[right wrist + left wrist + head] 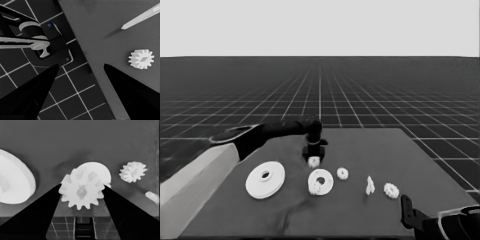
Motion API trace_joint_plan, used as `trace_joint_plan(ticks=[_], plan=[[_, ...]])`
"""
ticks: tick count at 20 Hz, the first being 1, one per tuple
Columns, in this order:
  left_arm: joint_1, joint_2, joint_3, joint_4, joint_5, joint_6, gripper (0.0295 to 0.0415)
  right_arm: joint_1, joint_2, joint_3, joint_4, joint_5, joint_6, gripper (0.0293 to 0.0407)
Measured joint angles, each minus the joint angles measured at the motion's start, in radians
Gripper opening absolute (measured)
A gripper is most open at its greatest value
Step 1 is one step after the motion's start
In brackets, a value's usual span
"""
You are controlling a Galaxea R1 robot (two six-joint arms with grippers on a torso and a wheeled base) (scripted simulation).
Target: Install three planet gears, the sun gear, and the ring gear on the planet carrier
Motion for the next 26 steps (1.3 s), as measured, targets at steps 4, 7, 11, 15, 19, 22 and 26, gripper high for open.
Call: trace_joint_plan(ticks=[4,7,11,15,19,22,26], plan=[[-0.001,0.05,-0.084,-0.003,-0.004,0.033,0.0312,0.0,0.0,0.0,0.0,0.0,0.0,0.0385],[0.053,0.067,-0.131,0.05,-0.031,0.058,0.0312,0.0,0.0,0.0,0.0,0.0,0.0,0.0385],[0.132,0.094,-0.211,0.11,-0.074,0.101,0.0312,0.0,0.0,0.0,0.0,0.0,0.0,0.0385],[0.14,0.098,-0.223,0.117,-0.08,0.107,0.0312,0.0,0.0,0.0,0.0,0.0,0.0,0.0385],[0.141,0.098,-0.224,0.118,-0.081,0.108,0.0381,0.0,0.0,0.0,0.0,0.0,0.0,0.0385],[0.141,0.098,-0.224,0.118,-0.081,0.108,0.0384,0.0,0.0,0.0,0.0,0.0,0.0,0.0385],[0.141,0.098,-0.224,0.118,-0.081,0.108,0.0385,0.0,0.0,0.0,0.0,0.0,0.0,0.0385]])
